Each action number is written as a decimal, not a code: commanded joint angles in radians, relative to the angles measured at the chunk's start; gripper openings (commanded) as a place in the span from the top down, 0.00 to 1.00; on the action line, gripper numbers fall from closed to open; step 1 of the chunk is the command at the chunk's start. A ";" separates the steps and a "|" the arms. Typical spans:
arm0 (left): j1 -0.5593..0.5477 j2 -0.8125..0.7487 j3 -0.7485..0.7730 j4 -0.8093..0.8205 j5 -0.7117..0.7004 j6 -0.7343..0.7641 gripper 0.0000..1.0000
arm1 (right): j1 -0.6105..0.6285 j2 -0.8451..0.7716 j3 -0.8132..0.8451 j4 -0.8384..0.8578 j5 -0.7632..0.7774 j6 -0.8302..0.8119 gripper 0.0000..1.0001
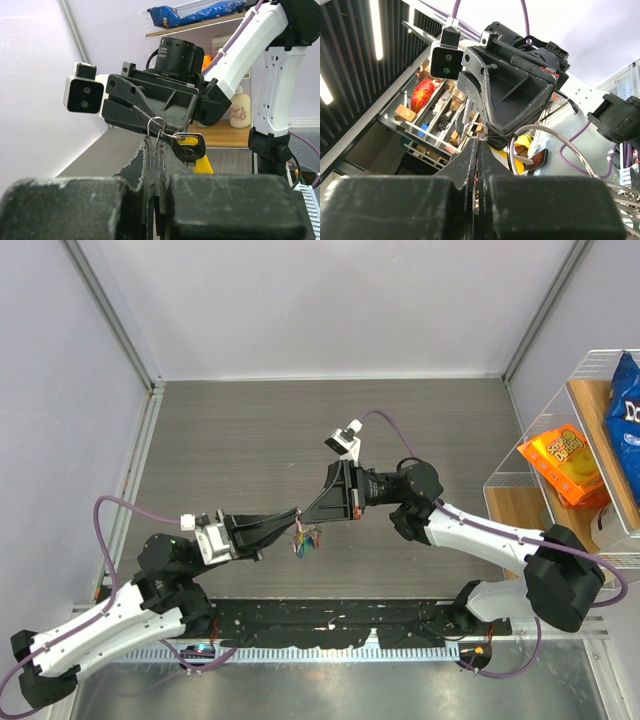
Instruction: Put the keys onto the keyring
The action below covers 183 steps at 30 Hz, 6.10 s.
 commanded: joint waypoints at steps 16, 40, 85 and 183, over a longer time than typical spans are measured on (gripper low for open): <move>-0.010 0.000 -0.020 -0.034 0.105 0.052 1.00 | -0.017 -0.109 0.026 -0.039 0.077 -0.021 0.94; -0.021 -0.018 -0.003 -0.071 0.178 0.012 1.00 | -0.022 -0.107 0.037 -0.130 0.058 -0.071 0.68; -0.019 -0.119 0.030 -0.321 -0.333 -0.115 1.00 | 0.357 -0.398 -0.190 -1.428 0.719 -1.164 0.46; -0.019 -0.188 -0.008 -0.398 -0.447 -0.088 1.00 | 0.255 0.129 0.114 -1.354 1.188 -1.044 0.35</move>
